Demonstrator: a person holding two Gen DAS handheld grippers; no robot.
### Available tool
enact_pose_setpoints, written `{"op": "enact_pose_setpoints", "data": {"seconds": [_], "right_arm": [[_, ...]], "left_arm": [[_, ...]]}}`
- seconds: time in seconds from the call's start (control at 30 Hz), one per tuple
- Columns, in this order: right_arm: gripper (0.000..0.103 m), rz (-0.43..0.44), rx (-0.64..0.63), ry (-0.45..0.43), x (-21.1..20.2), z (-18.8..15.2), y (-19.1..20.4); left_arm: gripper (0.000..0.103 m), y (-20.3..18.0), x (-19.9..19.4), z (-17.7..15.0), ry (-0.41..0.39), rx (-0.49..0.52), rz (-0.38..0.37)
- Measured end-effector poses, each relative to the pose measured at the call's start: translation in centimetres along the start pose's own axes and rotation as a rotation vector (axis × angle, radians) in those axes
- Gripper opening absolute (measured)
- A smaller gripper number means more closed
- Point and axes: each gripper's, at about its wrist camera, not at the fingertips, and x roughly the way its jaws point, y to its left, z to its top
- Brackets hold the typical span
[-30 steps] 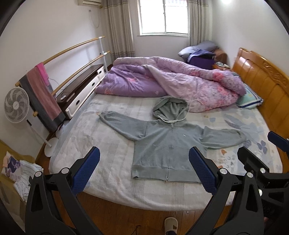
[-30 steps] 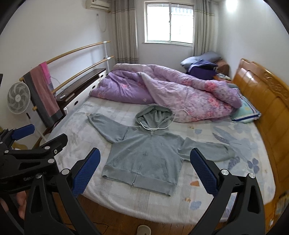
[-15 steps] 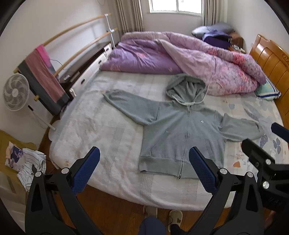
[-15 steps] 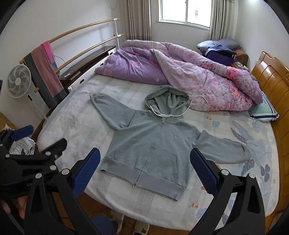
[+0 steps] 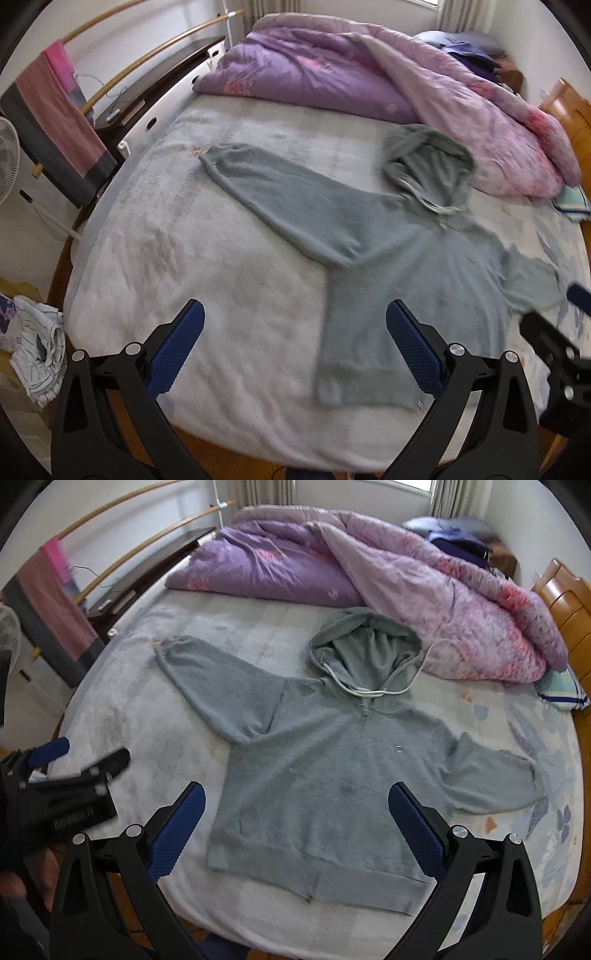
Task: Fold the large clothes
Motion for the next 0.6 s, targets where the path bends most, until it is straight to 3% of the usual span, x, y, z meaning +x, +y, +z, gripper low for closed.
{"op": "enact_pose_setpoints", "data": {"seconds": [0.3, 0.37, 0.5, 0.6], "right_arm": [[0.095, 0.001, 0.048, 0.042, 11.5, 4.7, 2.9], [0.089, 0.009, 0.061, 0.063, 14.1, 5.1, 2.9], [0.057, 0.018, 0.049, 0.109, 19.5, 5.3, 2.9], [0.054, 0.034, 0.069, 0.141, 23.9, 5.3, 2.1]], "left_arm": [[0.098, 7.8, 13.4, 6.4, 0.085, -0.104, 0.008], [0.098, 9.3, 16.4, 7.5, 0.080, -0.140, 0.016], [0.098, 11.9, 23.2, 8.9, 0.124, -0.232, 0.030], [0.098, 12.8, 27.1, 9.0, 0.135, -0.266, 0.018]]}}
